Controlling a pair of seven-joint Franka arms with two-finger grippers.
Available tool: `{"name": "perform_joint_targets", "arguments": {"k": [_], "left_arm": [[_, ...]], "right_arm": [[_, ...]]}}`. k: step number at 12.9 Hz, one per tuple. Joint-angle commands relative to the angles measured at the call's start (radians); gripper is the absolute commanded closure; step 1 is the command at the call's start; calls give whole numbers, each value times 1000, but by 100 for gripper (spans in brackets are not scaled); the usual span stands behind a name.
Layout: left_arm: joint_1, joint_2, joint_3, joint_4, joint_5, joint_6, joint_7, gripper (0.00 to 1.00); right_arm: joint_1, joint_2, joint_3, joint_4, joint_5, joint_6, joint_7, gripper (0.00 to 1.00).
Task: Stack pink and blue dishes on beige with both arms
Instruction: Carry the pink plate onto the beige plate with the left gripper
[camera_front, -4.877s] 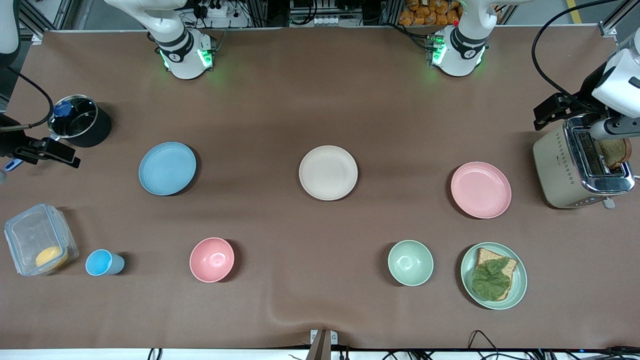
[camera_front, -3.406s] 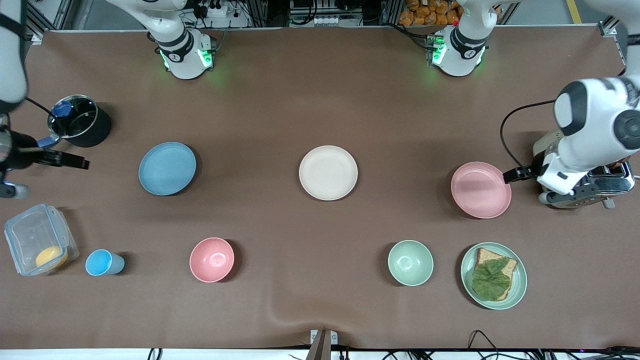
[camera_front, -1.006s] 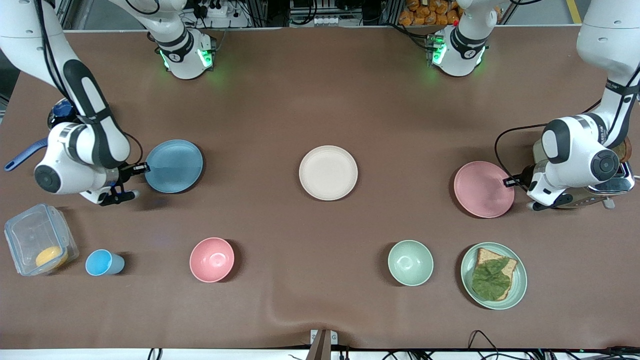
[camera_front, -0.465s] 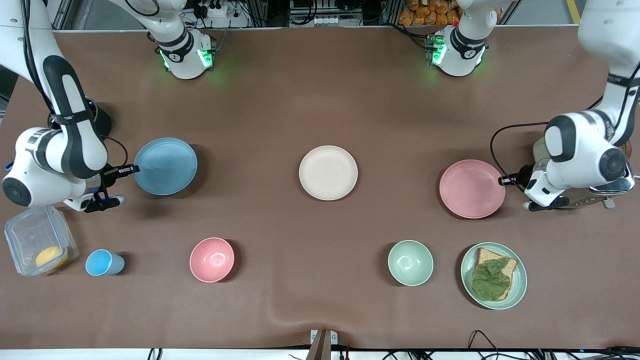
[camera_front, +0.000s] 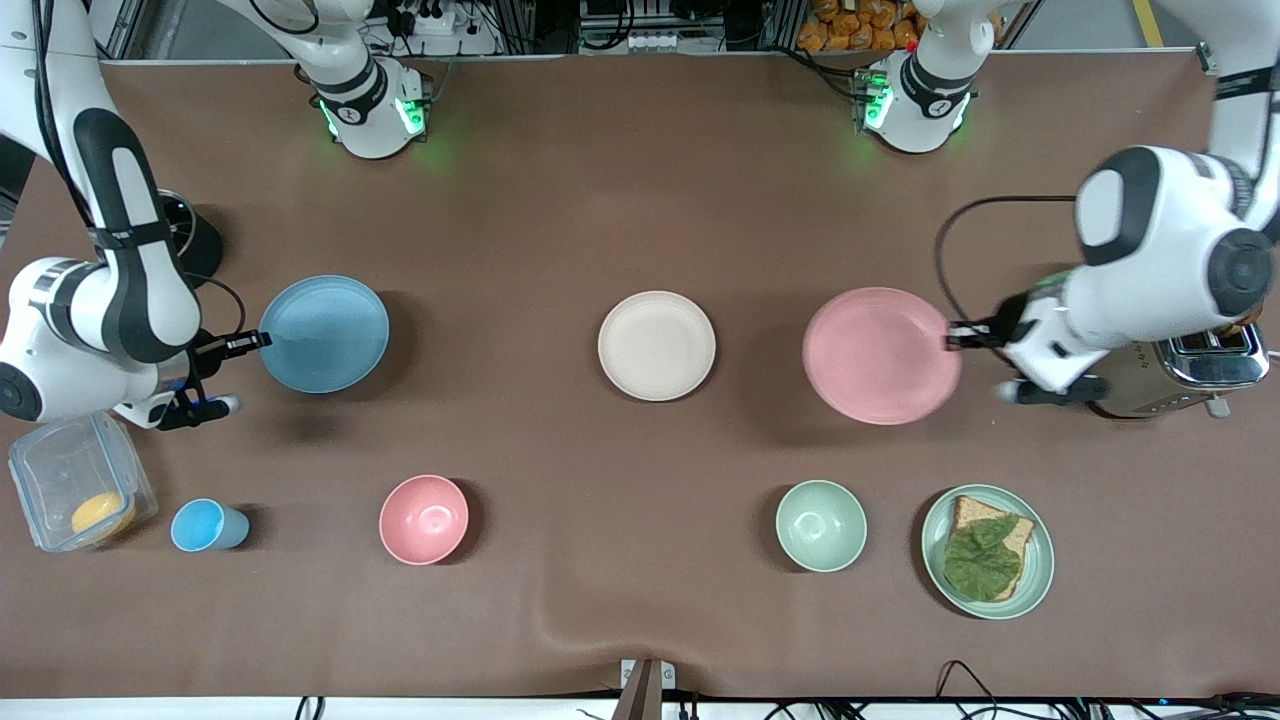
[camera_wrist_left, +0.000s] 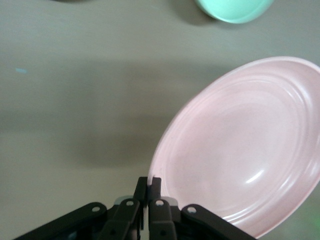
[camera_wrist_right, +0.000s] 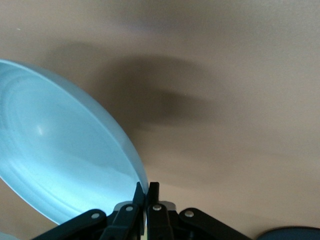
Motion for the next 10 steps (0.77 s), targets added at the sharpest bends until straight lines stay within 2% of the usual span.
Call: {"name": "perform_joint_targets", "arguments": {"k": [1, 3, 6, 8, 10], "left_arm": [[-45, 52, -25, 7, -41, 35, -33, 100], [-130, 90, -27, -24, -37, 142, -88, 100], [-252, 197, -27, -34, -36, 310, -226, 100], [-327, 242, -25, -38, -28, 373, -315, 100], [-358, 291, -24, -38, -25, 407, -345, 100]], "right_arm": [[-3, 16, 4, 47, 13, -43, -14, 100], [-3, 16, 4, 55, 13, -49, -13, 100], [-1, 16, 4, 61, 13, -51, -9, 100], [3, 16, 4, 70, 13, -58, -9, 100], [3, 16, 4, 76, 15, -64, -8, 100]]}}
